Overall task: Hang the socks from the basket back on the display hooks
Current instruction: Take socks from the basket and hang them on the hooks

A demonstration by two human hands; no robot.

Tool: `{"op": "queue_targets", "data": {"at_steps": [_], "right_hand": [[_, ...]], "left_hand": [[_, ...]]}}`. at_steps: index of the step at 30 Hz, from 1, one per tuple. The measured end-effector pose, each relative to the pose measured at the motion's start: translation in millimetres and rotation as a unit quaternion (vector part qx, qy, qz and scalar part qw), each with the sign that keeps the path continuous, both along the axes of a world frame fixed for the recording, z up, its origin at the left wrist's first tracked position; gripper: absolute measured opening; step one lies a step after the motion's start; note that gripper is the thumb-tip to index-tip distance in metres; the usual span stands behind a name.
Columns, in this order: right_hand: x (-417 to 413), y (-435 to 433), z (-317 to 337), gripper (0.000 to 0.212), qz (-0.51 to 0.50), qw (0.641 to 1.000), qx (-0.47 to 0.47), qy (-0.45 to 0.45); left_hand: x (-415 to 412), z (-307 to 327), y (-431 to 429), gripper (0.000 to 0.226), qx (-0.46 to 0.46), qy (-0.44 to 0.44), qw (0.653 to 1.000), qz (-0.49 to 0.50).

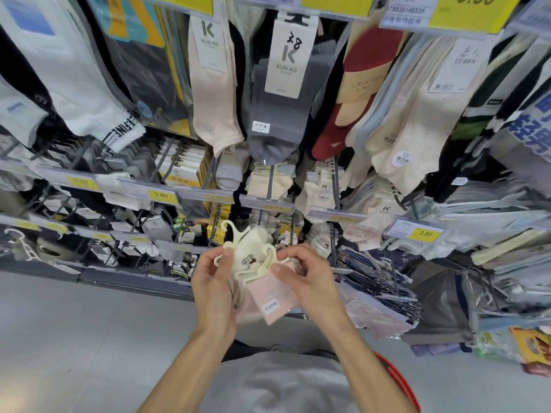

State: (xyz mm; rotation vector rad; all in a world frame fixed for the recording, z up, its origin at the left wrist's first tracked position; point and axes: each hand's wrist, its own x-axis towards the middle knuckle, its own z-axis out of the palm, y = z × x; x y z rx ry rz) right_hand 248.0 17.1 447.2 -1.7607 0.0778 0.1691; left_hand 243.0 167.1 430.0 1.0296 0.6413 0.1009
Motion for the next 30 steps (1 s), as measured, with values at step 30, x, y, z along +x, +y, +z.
{"op": "queue_targets", "data": {"at_steps": [30], "right_hand": [[139, 32, -61, 0.025, -0.242, 0.906, 0.337, 0.088]], "left_hand": [[31, 0, 57, 0.021, 0.074, 0.025, 0.988, -0.135]]}}
